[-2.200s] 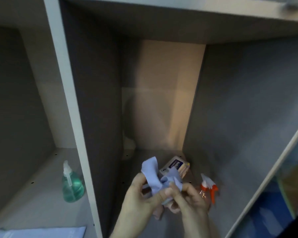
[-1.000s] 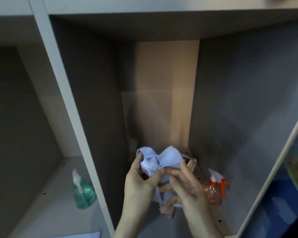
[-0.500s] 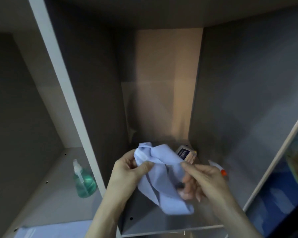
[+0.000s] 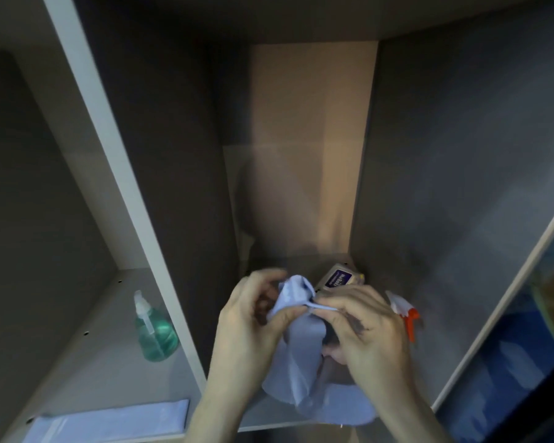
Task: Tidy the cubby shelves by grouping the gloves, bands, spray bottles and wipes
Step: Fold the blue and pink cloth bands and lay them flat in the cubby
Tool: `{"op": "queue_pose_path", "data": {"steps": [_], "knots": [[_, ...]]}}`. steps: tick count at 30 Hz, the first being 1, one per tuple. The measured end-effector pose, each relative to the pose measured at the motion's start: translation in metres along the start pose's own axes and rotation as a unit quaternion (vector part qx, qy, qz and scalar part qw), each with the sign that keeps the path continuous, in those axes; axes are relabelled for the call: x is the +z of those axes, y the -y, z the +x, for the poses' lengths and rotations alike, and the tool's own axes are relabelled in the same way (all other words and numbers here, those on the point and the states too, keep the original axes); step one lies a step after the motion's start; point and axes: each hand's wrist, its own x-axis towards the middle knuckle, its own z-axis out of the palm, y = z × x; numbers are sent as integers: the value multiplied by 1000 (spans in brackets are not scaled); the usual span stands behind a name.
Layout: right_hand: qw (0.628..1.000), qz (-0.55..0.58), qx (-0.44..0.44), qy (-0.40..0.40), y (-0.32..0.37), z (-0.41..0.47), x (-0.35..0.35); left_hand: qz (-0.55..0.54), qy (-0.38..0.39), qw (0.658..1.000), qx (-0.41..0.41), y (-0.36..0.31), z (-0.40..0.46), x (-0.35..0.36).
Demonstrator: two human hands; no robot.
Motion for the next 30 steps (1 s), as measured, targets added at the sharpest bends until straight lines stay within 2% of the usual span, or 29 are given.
{"op": "queue_pose_path", "data": {"steps": [1, 3, 8, 10, 12, 14, 15, 17, 18, 20, 21, 25, 27, 30], "knots": [[999, 27, 17, -4, 1, 0, -1, 3, -11, 1000, 28, 0, -1, 0], [994, 90, 55, -21, 3, -2, -1, -6, -26, 999, 27, 3, -1, 1], [974, 173, 138, -55, 0, -10, 3, -85, -36, 991, -96, 10, 3, 4], [971, 189, 136, -62, 1, -11, 3, -113, -59, 984, -126, 10, 3, 7], [979, 173, 88, -69, 4, -11, 3, -133, -87, 978, -137, 10, 2, 11], [989, 140, 13, -45, 7, -9, 1, -123, -99, 980, -122, 9, 2, 13], [988, 154, 7, -5, 8, -9, -1, -117, -96, 982, -109, 8, 2, 13], [970, 224, 52, 82, 9, -5, -6, -116, -86, 985, -89, 7, 3, 12], [955, 268, 90, 93, 8, -3, -8, -117, -84, 986, -84, 8, 3, 12], [932, 318, 160, 59, 8, 2, -9, -122, -74, 987, -73, 8, 2, 11], [933, 305, 182, 51, 9, 6, -8, -126, -66, 988, -65, 7, 1, 12], [928, 268, 234, 114, 12, 8, 1, -140, -43, 988, -47, 4, 0, 13], [938, 248, 233, 71, 12, 8, 3, -134, -54, 989, -43, 1, -4, 13], [930, 253, 268, -14, 13, 8, 10, 8, -109, 994, 26, -4, -13, 14]]}}
